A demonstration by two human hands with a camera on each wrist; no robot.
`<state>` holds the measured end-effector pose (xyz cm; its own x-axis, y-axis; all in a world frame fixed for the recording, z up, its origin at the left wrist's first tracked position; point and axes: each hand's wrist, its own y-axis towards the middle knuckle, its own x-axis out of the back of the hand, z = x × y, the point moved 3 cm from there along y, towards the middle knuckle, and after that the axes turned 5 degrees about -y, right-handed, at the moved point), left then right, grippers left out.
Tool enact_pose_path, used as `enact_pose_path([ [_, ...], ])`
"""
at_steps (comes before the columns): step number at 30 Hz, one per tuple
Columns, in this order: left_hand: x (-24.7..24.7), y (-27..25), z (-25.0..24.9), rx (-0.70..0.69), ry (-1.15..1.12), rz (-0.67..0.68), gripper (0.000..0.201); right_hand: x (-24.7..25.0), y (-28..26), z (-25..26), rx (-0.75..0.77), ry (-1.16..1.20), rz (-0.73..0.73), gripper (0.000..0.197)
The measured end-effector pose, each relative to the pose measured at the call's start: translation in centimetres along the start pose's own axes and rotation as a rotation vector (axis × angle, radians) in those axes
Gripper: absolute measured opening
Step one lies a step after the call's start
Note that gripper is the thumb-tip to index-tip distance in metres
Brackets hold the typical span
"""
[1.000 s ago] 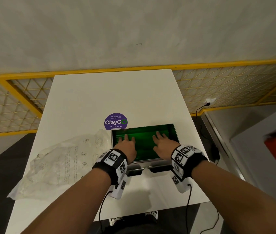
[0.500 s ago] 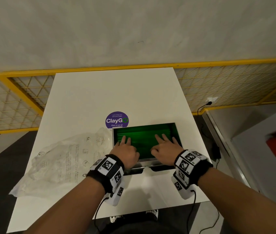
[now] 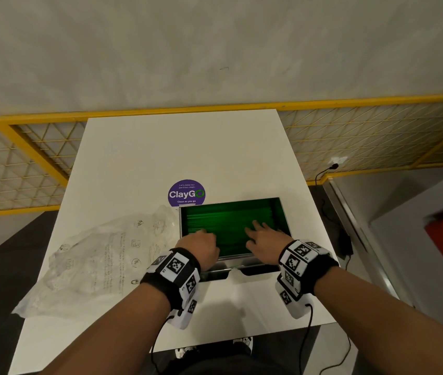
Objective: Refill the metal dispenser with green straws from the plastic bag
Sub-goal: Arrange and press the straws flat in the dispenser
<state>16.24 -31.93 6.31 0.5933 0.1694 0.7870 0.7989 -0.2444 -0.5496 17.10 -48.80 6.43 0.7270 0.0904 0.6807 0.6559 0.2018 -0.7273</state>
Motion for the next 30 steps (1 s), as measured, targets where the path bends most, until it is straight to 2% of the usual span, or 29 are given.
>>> enact_pose_path([
  [2,0.0,0.1,0.0,-0.016,-0.016,-0.043,0.040,0.3,-0.1,-0.1,-0.005,0.024,-0.056,0.057],
  [4,-0.1,0.2,-0.1,-0.019,-0.007,-0.055,0.051,0.4,-0.2,-0.1,-0.017,0.049,-0.051,0.057],
  [7,0.1,0.2,-0.3,0.025,0.000,-0.016,0.041,-0.2,0.4,-0.1,-0.036,0.143,0.055,0.047],
  [9,0.1,0.3,-0.4,0.033,0.002,-0.014,0.038,-0.5,0.9,-0.2,-0.038,0.151,0.071,0.044],
  [12,0.0,0.9,-0.6,0.017,-0.004,-0.026,0.055,0.4,0.8,-0.1,-0.038,0.065,0.004,0.055],
  [14,0.0,1.5,-0.8,0.044,-0.003,0.016,0.061,0.7,1.0,-0.1,-0.055,0.038,0.012,0.059],
  [17,-0.4,2.2,-0.7,0.112,0.014,0.116,0.060,0.8,1.5,0.1,-0.042,0.045,0.090,0.057],
  [22,0.0,2.2,-1.0,0.101,-0.062,0.015,0.062,1.3,2.0,-0.3,-0.069,0.096,-0.008,0.065],
  [26,0.0,2.4,-1.0,0.149,-0.016,0.056,0.060,0.6,2.4,0.3,-0.077,0.102,0.050,0.067],
  [30,0.3,1.7,-0.7,0.159,-0.019,0.026,0.060,0.7,1.9,0.6,-0.023,0.157,0.043,0.064],
])
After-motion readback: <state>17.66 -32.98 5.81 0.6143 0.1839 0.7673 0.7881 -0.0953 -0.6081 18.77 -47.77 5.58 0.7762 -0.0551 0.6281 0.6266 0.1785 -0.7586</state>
